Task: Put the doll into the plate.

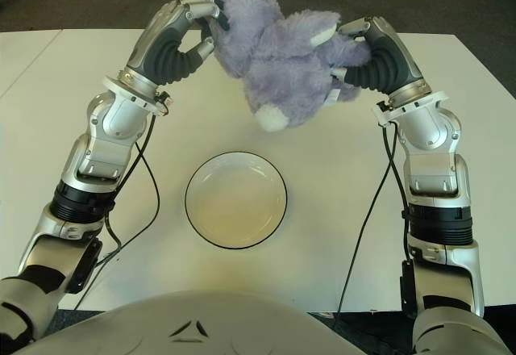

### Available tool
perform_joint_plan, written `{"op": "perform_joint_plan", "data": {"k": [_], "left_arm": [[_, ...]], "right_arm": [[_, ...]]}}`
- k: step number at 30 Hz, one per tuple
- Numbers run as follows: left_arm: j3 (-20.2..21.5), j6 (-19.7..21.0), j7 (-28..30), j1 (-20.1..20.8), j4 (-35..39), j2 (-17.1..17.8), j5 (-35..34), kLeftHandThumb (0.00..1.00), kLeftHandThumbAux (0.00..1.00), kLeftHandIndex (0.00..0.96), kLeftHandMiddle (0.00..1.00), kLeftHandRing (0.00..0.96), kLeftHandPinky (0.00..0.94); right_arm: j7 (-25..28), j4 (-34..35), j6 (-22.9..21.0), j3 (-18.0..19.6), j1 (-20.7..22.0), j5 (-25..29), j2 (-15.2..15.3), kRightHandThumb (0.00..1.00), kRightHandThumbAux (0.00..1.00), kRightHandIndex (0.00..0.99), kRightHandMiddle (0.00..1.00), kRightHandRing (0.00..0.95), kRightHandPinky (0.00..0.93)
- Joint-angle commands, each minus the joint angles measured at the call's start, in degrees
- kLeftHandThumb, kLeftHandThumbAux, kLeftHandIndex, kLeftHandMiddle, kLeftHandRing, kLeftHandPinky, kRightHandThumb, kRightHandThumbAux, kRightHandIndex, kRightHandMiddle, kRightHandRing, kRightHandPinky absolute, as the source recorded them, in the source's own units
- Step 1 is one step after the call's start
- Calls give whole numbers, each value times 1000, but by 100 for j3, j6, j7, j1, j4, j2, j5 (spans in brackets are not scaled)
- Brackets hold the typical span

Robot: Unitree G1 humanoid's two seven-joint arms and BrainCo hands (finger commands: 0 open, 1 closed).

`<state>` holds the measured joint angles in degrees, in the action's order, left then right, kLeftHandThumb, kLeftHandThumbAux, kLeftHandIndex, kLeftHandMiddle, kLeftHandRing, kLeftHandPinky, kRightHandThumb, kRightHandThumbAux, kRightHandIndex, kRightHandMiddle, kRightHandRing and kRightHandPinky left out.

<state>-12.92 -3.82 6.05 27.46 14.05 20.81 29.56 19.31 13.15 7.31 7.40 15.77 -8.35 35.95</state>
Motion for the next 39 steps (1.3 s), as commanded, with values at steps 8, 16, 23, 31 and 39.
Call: {"op": "perform_joint_plan", "data": {"k": [8, 16, 23, 31, 39], "left_arm": [[-43, -93, 384, -867, 723, 230, 108, 746, 691, 442, 889, 870, 841], [-43, -22, 611, -1039, 862, 215, 20, 745, 690, 443, 862, 860, 824], [-10, -29, 687, -1079, 866, 227, 22, 746, 689, 444, 865, 864, 831], [20, 233, 846, -1175, 1012, 148, -114, 747, 688, 444, 867, 860, 833], [-14, 208, 986, -1495, 1237, 193, -255, 746, 689, 443, 877, 864, 836]], "right_arm": [[707, 746, -252, -208, -988, 571, -91, 420, 738, 801, 891, 884, 860], [800, 733, -47, -401, -956, 508, -275, 401, 751, 799, 885, 885, 868], [693, 749, 352, -597, -861, 383, -504, 400, 757, 804, 895, 898, 887], [930, 1063, 389, -585, -1299, 672, -468, 437, 741, 797, 899, 896, 887], [1063, 1116, 628, -660, -1480, 763, -504, 466, 725, 795, 905, 898, 894]]}}
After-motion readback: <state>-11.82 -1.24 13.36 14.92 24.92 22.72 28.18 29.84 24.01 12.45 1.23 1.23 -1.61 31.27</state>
